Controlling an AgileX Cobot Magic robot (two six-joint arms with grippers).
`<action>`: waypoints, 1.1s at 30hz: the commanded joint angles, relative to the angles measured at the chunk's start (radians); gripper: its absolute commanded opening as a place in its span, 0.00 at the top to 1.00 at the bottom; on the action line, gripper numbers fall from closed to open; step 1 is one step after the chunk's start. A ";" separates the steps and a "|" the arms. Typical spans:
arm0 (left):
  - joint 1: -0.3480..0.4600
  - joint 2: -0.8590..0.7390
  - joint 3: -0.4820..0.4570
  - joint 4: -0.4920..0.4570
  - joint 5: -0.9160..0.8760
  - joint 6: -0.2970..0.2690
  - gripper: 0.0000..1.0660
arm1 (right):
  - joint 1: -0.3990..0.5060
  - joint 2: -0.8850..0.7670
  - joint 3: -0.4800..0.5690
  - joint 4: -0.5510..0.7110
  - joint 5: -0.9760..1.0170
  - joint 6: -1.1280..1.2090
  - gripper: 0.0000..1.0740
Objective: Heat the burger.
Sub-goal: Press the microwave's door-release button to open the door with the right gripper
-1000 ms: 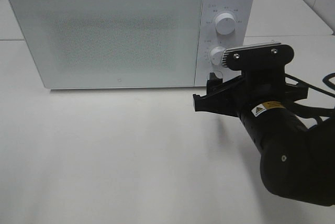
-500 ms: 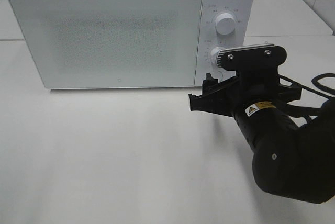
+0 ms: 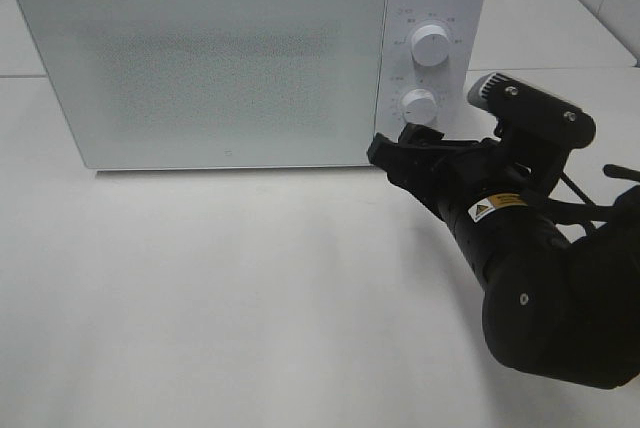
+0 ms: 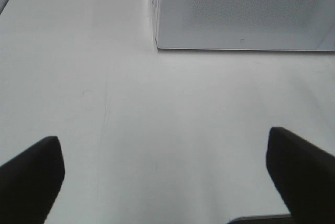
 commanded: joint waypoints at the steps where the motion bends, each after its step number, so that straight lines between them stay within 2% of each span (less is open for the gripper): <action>1: -0.001 -0.012 0.001 -0.005 -0.014 0.000 0.07 | 0.003 0.001 -0.007 0.000 -0.004 0.158 0.44; 2: -0.001 -0.012 0.001 -0.005 -0.014 0.000 0.07 | 0.003 0.001 -0.007 0.000 0.002 0.269 0.49; 4: -0.001 -0.012 0.001 -0.005 -0.014 0.000 0.07 | 0.003 0.001 -0.007 0.000 0.005 0.330 0.52; 5: -0.001 -0.012 0.001 -0.005 -0.014 0.000 0.07 | 0.003 0.001 -0.007 0.000 0.013 0.446 0.57; 7: -0.001 -0.012 0.001 -0.005 -0.014 0.000 0.07 | 0.003 0.001 -0.007 0.000 0.018 0.499 0.61; 8: -0.001 -0.012 0.001 -0.005 -0.014 0.000 0.07 | 0.003 0.001 -0.007 0.000 0.021 0.582 0.68; 9: -0.001 -0.012 0.001 -0.005 -0.014 0.000 0.07 | 0.003 0.001 -0.007 0.000 0.021 0.582 0.68; 11: -0.001 -0.012 0.001 -0.005 -0.014 0.000 0.07 | 0.003 0.001 -0.007 0.000 0.021 0.697 0.77; 15: -0.001 -0.012 0.001 -0.005 -0.014 0.000 0.07 | 0.003 0.001 -0.007 0.000 0.025 0.808 0.85; 16: -0.001 -0.012 0.001 -0.005 -0.014 0.000 0.07 | 0.003 0.001 -0.007 0.000 0.039 0.857 0.90; 17: -0.001 -0.012 0.001 -0.005 -0.014 0.000 0.07 | 0.003 0.001 -0.007 0.000 0.039 0.857 0.90; 19: -0.001 -0.012 0.001 -0.005 -0.014 0.000 0.07 | 0.003 0.001 -0.007 0.000 0.093 0.911 1.00; 25: -0.001 -0.012 0.001 -0.005 -0.014 0.000 0.07 | 0.003 0.001 -0.007 0.000 0.131 0.942 1.00; 33: -0.001 -0.012 0.001 -0.005 -0.014 0.000 0.07 | -0.063 0.001 -0.007 -0.038 0.179 0.943 1.00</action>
